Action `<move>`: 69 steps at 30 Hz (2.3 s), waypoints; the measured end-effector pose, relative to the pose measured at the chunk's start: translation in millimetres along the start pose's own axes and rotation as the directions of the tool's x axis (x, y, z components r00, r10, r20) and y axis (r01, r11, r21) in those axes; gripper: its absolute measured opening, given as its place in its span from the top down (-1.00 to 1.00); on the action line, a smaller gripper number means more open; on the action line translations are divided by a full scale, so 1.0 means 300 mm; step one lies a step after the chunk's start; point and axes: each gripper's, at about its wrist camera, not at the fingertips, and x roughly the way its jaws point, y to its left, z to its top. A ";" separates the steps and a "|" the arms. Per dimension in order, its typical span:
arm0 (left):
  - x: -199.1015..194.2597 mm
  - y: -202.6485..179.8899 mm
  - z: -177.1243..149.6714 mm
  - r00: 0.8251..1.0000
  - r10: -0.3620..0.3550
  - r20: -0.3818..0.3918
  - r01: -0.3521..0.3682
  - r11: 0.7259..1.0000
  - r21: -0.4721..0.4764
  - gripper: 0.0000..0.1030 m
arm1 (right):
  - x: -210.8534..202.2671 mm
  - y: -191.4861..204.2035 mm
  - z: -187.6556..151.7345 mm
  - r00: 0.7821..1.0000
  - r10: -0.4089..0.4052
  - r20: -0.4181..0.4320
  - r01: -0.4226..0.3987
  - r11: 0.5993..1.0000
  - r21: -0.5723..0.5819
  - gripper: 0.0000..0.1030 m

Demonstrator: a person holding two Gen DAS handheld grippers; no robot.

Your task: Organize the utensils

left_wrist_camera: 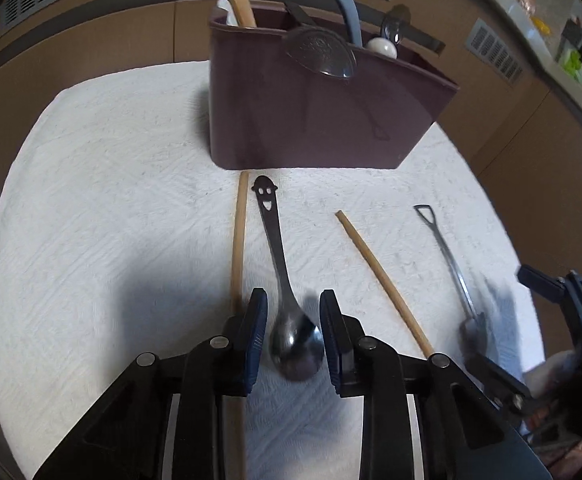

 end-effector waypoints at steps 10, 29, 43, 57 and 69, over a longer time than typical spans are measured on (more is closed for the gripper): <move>0.033 -0.019 0.036 0.999 0.030 -0.041 -0.029 0.999 0.025 0.81 | -0.051 -0.003 -0.003 0.997 -0.049 0.064 0.050 0.999 -0.004 -0.96; -0.084 0.025 -0.145 0.993 -0.018 -0.120 0.020 1.000 0.013 0.77 | 0.165 0.134 0.113 0.969 0.189 -0.160 -0.188 0.982 0.026 0.90; -0.002 -0.049 0.001 0.981 0.061 -0.182 -0.043 0.994 0.103 0.80 | 0.103 0.005 0.045 0.971 0.205 -0.122 -0.192 0.975 0.114 0.90; -0.369 -0.014 -0.205 0.978 -0.081 0.193 0.097 0.993 -0.073 0.81 | -0.077 -0.011 0.053 0.970 0.243 0.003 -0.242 0.963 0.115 0.91; -0.430 -0.012 -0.202 0.960 -0.063 0.273 0.088 0.993 -0.077 0.81 | 0.132 0.060 0.062 0.973 0.153 -0.171 -0.149 0.988 0.037 0.78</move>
